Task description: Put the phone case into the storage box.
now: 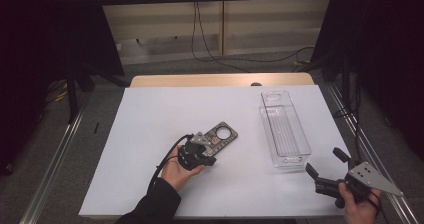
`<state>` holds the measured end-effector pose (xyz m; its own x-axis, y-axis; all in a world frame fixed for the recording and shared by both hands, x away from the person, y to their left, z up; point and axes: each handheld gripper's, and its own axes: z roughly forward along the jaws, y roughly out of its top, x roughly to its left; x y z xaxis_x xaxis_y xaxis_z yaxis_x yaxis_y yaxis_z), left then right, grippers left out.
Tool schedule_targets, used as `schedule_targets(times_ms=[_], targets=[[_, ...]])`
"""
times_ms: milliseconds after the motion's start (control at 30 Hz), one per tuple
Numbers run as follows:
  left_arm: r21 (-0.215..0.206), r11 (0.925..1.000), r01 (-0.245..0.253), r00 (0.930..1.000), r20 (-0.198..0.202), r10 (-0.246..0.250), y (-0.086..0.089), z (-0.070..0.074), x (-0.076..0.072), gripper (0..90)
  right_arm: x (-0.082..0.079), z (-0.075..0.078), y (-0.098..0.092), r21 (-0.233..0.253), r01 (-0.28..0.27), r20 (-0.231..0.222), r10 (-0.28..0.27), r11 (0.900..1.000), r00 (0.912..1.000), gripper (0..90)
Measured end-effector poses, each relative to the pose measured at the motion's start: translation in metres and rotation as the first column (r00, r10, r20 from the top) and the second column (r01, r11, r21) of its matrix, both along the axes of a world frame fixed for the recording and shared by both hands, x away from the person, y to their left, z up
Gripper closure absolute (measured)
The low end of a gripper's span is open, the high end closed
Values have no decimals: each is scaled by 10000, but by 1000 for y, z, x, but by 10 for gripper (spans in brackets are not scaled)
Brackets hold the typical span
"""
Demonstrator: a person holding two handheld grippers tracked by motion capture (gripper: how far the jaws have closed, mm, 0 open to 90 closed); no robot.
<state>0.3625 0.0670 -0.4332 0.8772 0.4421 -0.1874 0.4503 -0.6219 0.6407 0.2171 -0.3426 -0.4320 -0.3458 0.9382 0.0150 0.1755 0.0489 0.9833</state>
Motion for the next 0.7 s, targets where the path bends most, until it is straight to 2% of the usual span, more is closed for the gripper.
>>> schedule_targets(times_ms=[67, 100, 133, 167, 233, 300, 367, 400, 500, 533, 700], targets=[[-124, 9999, -14, 10000, 87, 15, 0, 2, -1, 900, 0, 0, 0, -7, -11, 16, 11, 10000, 10000, 0], [-447, 9988, -176, 9993, 311, 190, 3, 5, -2, 893, 0, 0, 0, -5, -9, 23, 9, 10000, 10000, 0], [-447, 9988, -176, 9993, 311, 190, 3, 5, -2, 871, 0, 0, 0, -5, -9, 23, 9, 10000, 10000, 0], [-756, 9963, -405, 9978, 499, 443, 6, 8, -3, 865, 0, 0, 0, -13, -30, -2, 30, 10000, 10000, 0], [-866, 9947, -547, 9965, 580, 598, 8, 10, -3, 865, 0, 0, 0, -14, -21, 2, 21, 10000, 10000, 0], [-1271, 9898, -639, 9938, 826, 748, 13, 13, -3, 837, 0, 0, 0, -9, -13, 7, 13, 10000, 10000, 0], [-1323, 9890, -661, 9927, 920, 786, 14, 14, -4, 821, 0, 0, 0, -14, -11, 8, 11, 10000, 10000, 0], [-1378, 9884, -647, 9918, 1009, 790, 14, 15, -5, 746, 0, 0, 0, -12, -20, -5, 20, 10000, 10000, 0], [-1502, 9870, -575, 9910, 1108, 746, 14, 17, -7, 730, 0, 0, 0, -11, -11, 8, 11, 10000, 10000, 0], [-1585, 9857, -568, 9887, 1280, 775, 14, 19, -9, 677, 0, 0, 0, -18, -24, -4, 24, 10000, 10000, 0], [-1780, 9818, -668, 9870, 1323, 911, 18, 23, -11, 465, 0, 0, 0, -5, -20, 3, 20, 10000, 10000, 0]])
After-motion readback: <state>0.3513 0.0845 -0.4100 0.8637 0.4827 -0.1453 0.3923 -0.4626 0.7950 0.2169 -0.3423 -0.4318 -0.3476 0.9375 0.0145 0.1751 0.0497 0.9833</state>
